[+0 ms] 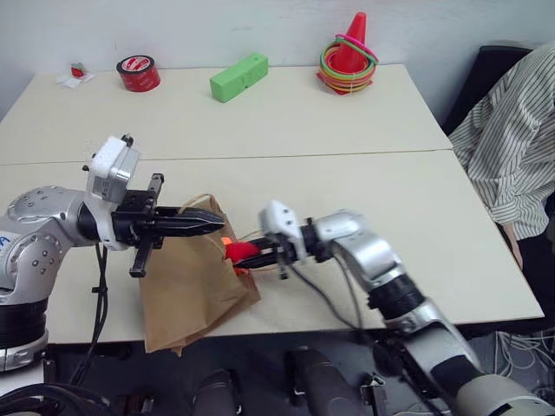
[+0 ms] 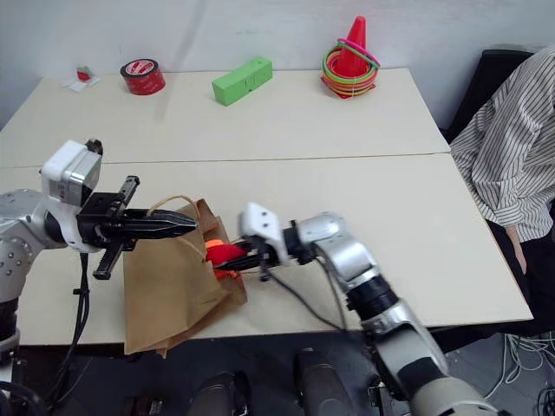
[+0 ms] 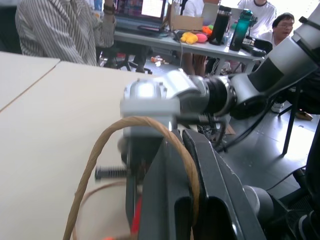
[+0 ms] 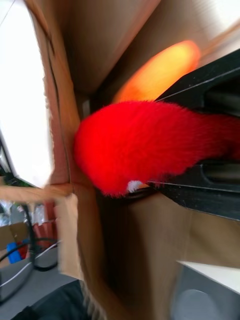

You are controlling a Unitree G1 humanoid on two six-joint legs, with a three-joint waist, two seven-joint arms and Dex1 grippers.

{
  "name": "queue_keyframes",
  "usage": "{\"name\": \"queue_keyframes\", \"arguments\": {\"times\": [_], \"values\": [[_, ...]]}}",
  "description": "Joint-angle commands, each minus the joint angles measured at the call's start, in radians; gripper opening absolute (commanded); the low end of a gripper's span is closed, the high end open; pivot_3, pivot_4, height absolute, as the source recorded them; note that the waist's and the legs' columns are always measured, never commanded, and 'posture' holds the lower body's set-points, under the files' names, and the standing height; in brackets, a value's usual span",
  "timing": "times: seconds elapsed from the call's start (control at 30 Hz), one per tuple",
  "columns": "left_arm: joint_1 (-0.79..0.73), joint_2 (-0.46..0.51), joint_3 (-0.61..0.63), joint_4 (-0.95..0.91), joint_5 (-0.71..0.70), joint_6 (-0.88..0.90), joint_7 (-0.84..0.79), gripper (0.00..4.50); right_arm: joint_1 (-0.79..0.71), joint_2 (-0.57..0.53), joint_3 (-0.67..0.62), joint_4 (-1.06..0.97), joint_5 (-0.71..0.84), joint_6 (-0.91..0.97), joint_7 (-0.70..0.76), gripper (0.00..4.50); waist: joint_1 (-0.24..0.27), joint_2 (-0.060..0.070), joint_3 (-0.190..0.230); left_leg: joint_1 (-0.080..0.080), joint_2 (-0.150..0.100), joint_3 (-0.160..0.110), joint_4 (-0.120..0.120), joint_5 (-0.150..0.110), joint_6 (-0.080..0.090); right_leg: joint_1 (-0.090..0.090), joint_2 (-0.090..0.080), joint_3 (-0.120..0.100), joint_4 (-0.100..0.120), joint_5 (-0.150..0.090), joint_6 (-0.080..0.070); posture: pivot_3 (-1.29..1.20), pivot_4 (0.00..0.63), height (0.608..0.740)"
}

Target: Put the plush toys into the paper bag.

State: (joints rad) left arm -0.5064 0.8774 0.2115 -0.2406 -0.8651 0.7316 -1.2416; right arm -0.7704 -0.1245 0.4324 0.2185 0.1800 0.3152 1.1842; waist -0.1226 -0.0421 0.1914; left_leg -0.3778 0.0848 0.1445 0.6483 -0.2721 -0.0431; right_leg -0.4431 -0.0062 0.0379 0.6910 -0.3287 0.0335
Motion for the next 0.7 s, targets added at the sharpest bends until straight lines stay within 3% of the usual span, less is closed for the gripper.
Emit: {"name": "queue_keyframes", "arguments": {"times": [0.03,0.2,0.47,0.7], "values": [[-0.033,-0.014,-0.008,-0.006,-0.008,-0.013,0.005,0.00,-0.023,0.052,0.030,0.052,-0.018,-0.027,-0.012,0.33,0.005,0.000,0.000,0.000,0.000,0.000,0.000,0.000,0.000,0.000,-0.001,0.000,0.000,0.000,0.000,0.00,0.150,0.740],[-0.058,-0.048,-0.025,0.022,0.006,-0.035,0.008,0.00,-0.040,0.119,0.069,0.176,-0.092,-0.116,-0.071,0.33,0.011,-0.001,-0.001,-0.001,-0.001,0.000,0.000,-0.001,0.001,0.000,-0.001,0.000,-0.001,0.000,0.000,0.00,0.150,0.740],[-0.053,-0.044,-0.021,0.032,-0.005,-0.025,-0.014,0.00,-0.050,0.170,0.019,0.277,-0.143,-0.214,-0.227,0.33,0.009,-0.001,-0.001,0.000,0.000,0.000,0.000,0.000,0.001,0.000,-0.001,0.000,0.000,0.000,0.000,0.00,0.150,0.740],[-0.135,-0.040,-0.026,0.091,-0.046,0.017,-0.057,0.00,-0.035,0.169,0.029,0.318,-0.140,-0.320,-0.160,0.33,0.010,-0.001,-0.001,0.000,-0.001,0.000,0.000,-0.001,0.001,0.000,-0.001,0.000,-0.001,0.000,0.000,0.00,0.150,0.740]]}}
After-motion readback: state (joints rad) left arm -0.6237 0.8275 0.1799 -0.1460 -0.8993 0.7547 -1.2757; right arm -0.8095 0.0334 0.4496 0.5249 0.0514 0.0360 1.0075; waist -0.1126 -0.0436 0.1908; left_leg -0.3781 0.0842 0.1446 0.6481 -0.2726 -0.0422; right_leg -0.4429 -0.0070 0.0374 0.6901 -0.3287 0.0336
